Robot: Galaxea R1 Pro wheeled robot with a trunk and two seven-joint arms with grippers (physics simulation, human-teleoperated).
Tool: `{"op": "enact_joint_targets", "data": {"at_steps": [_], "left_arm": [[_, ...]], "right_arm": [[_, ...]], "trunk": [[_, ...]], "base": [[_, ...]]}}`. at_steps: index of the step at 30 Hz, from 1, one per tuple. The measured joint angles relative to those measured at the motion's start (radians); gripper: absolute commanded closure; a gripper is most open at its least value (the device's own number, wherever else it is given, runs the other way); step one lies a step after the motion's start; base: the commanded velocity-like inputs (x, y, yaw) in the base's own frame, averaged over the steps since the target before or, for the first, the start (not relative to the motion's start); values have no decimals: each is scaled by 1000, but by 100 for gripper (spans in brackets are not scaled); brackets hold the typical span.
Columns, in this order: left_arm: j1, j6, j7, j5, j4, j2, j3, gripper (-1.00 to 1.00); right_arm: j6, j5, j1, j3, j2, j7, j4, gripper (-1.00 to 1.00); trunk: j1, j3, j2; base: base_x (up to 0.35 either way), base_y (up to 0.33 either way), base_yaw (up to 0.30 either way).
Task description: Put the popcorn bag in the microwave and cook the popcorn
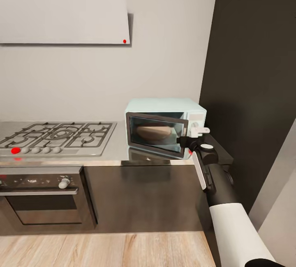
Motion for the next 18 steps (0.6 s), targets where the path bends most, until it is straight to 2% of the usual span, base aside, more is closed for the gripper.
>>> {"op": "enact_joint_targets", "data": {"at_steps": [5,11,16,18], "left_arm": [[0,0,0,0,0,0,0,-100],[0,0,0,0,0,1,0,-100],[0,0,0,0,0,1,0,-100],[0,0,0,0,0,1,0,-100]], "right_arm": [[48,-5,2,0,0,7,-5,-100],[71,-5,57,0,-8,22,3,-100],[104,-9,77,-4,-114,22,4,-100],[106,-9,78,-16,-137,22,4,-100]], "trunk": [[0,0,0],[0,0,0],[0,0,0],[0,0,0]], "base": [[0,0,0],[0,0,0],[0,0,0],[0,0,0]]}}
